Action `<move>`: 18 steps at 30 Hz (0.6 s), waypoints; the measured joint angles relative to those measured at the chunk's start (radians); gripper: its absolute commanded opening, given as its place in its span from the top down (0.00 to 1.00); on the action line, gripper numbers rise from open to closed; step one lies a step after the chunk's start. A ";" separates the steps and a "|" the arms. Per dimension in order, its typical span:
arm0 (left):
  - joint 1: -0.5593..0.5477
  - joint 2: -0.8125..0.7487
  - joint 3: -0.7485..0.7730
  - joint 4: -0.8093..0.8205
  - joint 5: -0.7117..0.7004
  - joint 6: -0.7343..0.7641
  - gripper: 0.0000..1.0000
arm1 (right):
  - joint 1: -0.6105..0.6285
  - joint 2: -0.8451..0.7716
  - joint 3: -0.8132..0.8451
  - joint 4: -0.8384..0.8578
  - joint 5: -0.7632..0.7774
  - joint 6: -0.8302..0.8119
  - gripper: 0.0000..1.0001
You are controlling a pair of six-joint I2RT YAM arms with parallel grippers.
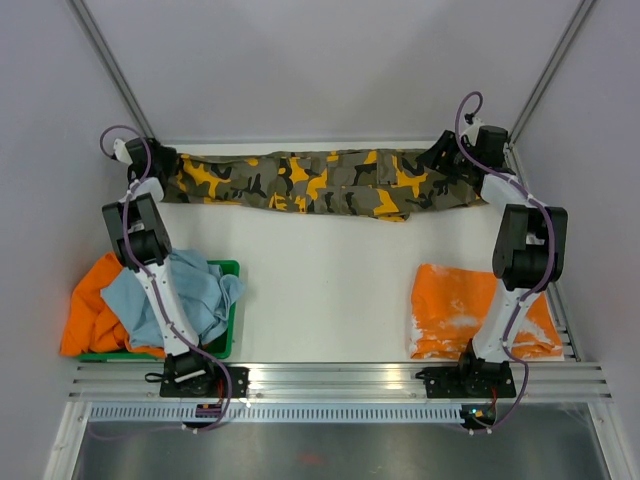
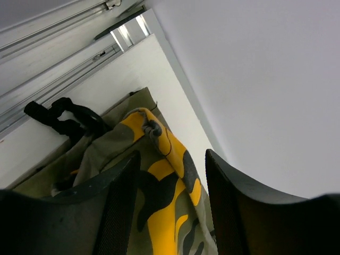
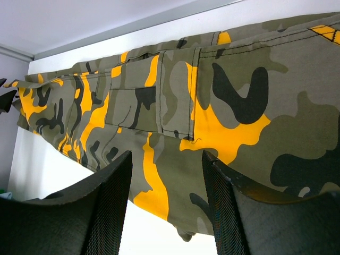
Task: Fold and stack the trousers
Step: Fold the trousers
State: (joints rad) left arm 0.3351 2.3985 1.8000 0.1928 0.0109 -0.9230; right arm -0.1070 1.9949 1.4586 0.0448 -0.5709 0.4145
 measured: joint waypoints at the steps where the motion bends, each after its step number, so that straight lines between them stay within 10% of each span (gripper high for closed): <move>1: 0.000 0.004 0.004 0.005 0.000 -0.003 0.42 | 0.000 0.002 0.000 0.000 0.000 0.000 0.38; 3: 0.000 0.016 0.022 0.014 0.000 -0.007 0.53 | 0.001 0.003 0.000 0.000 0.000 0.000 0.38; 6: 0.000 0.044 0.063 0.021 0.001 -0.021 0.96 | 0.003 0.008 0.000 0.001 0.000 0.000 0.39; 18: -0.018 0.083 0.150 -0.011 -0.010 -0.030 0.98 | 0.013 0.041 0.001 -0.007 0.000 0.000 0.39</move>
State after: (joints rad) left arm 0.3168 2.4813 1.9499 0.1818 0.0006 -0.9531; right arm -0.0940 2.0361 1.4593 0.0380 -0.5705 0.4145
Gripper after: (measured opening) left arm 0.037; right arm 0.618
